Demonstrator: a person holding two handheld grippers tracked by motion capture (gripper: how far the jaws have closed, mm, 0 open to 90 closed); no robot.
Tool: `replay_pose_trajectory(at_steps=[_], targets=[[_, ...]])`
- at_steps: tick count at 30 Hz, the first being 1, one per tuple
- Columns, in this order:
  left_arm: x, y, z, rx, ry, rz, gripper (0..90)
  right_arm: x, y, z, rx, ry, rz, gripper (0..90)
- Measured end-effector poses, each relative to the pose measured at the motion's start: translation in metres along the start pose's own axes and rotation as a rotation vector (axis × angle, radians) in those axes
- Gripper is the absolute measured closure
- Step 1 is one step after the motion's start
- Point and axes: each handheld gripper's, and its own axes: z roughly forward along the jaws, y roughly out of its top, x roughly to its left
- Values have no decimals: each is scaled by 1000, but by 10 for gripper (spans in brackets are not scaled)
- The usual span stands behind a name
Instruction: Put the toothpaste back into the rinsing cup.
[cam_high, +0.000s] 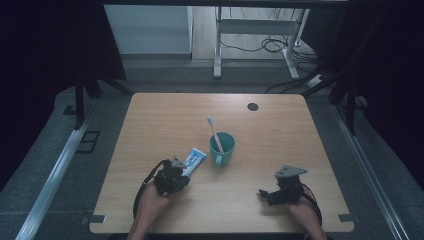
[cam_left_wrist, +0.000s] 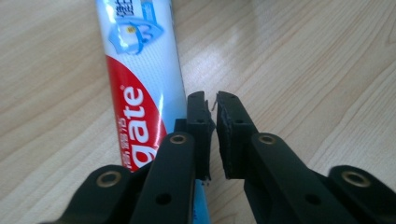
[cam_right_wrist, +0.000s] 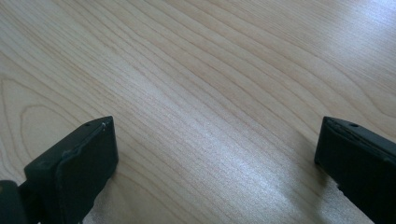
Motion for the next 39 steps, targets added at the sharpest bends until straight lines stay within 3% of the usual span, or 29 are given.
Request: replay_pose_trajectory(at_steps=[6,10,19,22,28,36,39], targets=[[5,4,-7,-8,18,-3,686,0,0,0,1,0,2,0],[13,8,-8,26,35,-18,565,0,0,0,2,0,3,0],[22,13,-1,81,52,-55,403,0,0,0,1,0,3,0],[24,19,3,121,34,-63,363,0,0,0,1,0,3,0],[25,28,10,179,32,-57,323,0,0,0,1,0,3,0],[25,41,22,262,42,-64,323,0,0,0,2,0,2,0],[27,47,24,304,46,-49,329,0,0,0,2,0,2,0]])
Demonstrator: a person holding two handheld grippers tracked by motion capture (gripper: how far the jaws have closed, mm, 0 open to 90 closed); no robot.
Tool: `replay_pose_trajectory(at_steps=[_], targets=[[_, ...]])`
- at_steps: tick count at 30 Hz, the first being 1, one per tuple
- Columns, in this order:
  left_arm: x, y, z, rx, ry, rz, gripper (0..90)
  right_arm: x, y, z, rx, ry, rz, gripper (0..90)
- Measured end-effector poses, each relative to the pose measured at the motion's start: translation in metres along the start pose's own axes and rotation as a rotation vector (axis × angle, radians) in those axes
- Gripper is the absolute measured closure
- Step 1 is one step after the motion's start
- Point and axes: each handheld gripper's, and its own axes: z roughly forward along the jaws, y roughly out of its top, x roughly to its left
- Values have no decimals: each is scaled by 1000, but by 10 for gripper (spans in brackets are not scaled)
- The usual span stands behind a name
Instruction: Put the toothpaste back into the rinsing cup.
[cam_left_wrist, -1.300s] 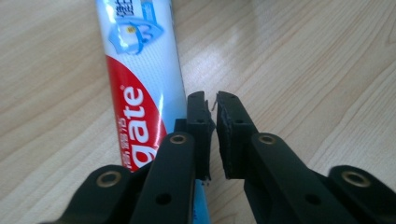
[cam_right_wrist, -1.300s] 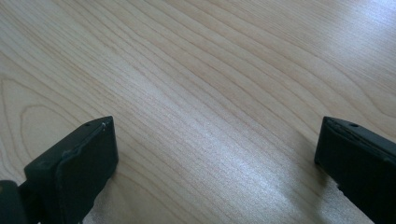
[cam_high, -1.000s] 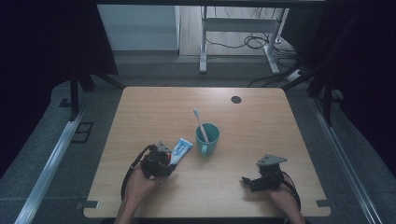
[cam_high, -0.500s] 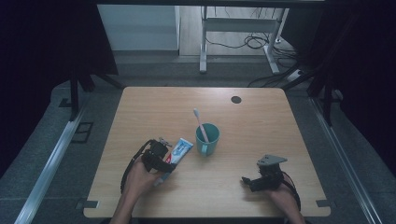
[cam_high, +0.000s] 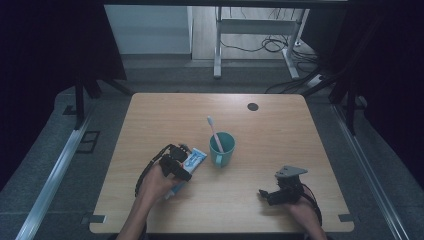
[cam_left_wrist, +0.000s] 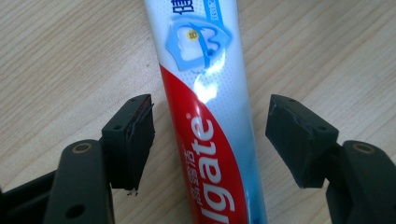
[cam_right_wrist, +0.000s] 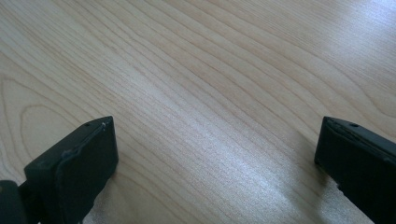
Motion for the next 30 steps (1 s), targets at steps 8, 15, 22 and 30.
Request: replay_pose_trajectory(at_steps=[8,15,22,30], targets=[[1,17,4,94,11,-11,342,0,0,0,0,0,-1,0],[0,26,8,154,16,-13,355,0,0,0,0,0,0,0],[-1,34,12,226,32,-9,382,0,0,0,0,-1,-1,0],[-2,39,20,293,30,-21,438,0,0,0,0,-1,-1,0]])
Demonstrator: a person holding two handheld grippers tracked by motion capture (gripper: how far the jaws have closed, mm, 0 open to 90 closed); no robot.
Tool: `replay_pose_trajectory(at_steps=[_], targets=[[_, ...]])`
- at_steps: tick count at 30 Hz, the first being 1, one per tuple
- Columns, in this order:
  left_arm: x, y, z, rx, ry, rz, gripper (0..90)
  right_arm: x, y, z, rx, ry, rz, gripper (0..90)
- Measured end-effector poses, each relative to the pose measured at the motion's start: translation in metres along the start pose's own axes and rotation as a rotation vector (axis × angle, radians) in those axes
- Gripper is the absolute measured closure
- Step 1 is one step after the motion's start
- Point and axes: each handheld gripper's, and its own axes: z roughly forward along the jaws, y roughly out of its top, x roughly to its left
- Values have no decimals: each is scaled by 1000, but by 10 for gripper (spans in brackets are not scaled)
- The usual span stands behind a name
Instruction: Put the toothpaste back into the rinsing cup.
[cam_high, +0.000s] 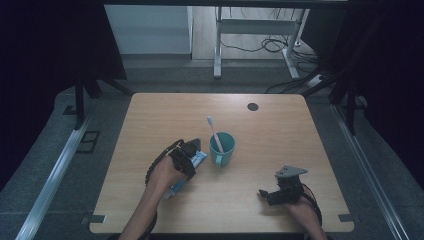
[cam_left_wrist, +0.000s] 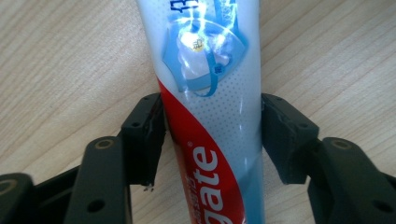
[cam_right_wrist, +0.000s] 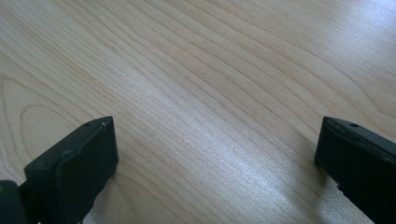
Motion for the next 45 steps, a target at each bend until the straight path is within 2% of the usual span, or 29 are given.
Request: replay_pose_trajectory(at_steps=[5,13,16,22,26,31,33,38,45], targets=[[0,1,-1,8,-3,-17,476,0,0,0,0,0,0,0],[2,0,-3,4,-20,-13,574,0,0,0,0,0,0,0],[5,-2,-6,-11,-42,-12,651,0,0,0,0,0,0,0],[9,-8,-9,-51,-73,-9,702,0,0,0,0,0,0,0],[12,-10,-9,-63,-88,-3,714,0,0,0,0,0,0,0],[17,-15,-10,-107,-111,8,722,0,0,0,-1,0,0,0],[17,-16,-10,-116,-112,0,722,0,0,0,-1,1,1,0],[19,-19,-11,-131,-111,14,725,0,0,0,0,1,1,0],[19,-25,-18,-186,-121,10,727,0,0,0,0,1,1,0]])
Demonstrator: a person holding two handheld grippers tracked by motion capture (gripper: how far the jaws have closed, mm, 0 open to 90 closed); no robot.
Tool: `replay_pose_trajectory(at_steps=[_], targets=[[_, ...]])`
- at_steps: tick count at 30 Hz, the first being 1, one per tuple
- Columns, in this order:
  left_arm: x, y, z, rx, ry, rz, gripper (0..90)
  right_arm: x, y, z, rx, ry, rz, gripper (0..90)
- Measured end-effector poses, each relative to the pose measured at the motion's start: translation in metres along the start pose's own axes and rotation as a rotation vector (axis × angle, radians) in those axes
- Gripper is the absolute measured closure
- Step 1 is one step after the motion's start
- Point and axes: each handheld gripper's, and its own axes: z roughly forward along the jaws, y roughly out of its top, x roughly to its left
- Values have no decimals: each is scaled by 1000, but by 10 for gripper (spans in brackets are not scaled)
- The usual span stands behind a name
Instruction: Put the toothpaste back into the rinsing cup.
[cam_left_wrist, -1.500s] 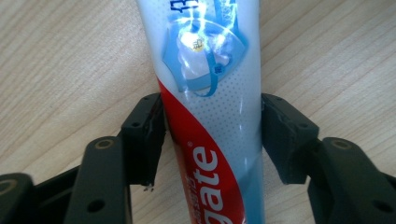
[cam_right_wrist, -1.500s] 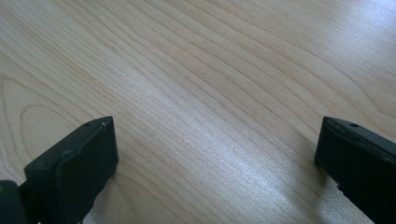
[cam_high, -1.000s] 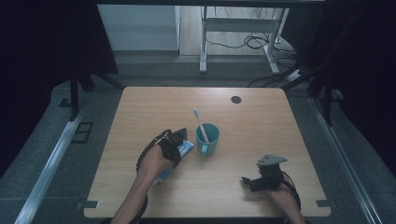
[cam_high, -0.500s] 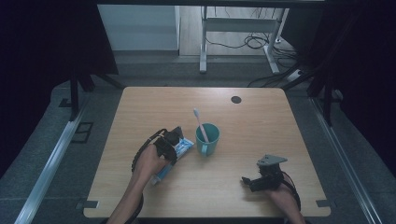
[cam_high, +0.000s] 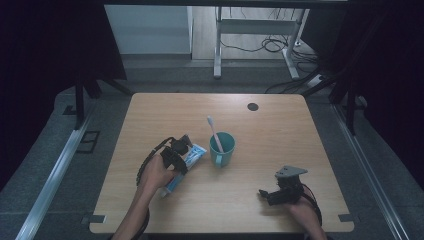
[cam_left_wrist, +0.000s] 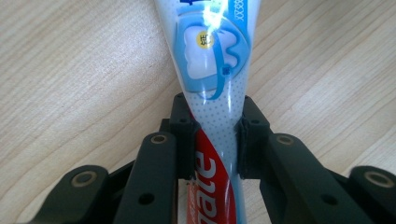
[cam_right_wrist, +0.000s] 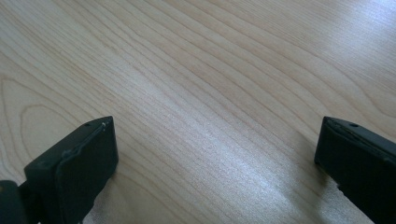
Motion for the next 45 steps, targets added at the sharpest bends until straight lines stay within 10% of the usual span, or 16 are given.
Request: replay_pose_trajectory(at_steps=[45], targets=[[-9,-35,-52,-406,-45,131,728,0,0,0,-2,0,-4,0]])
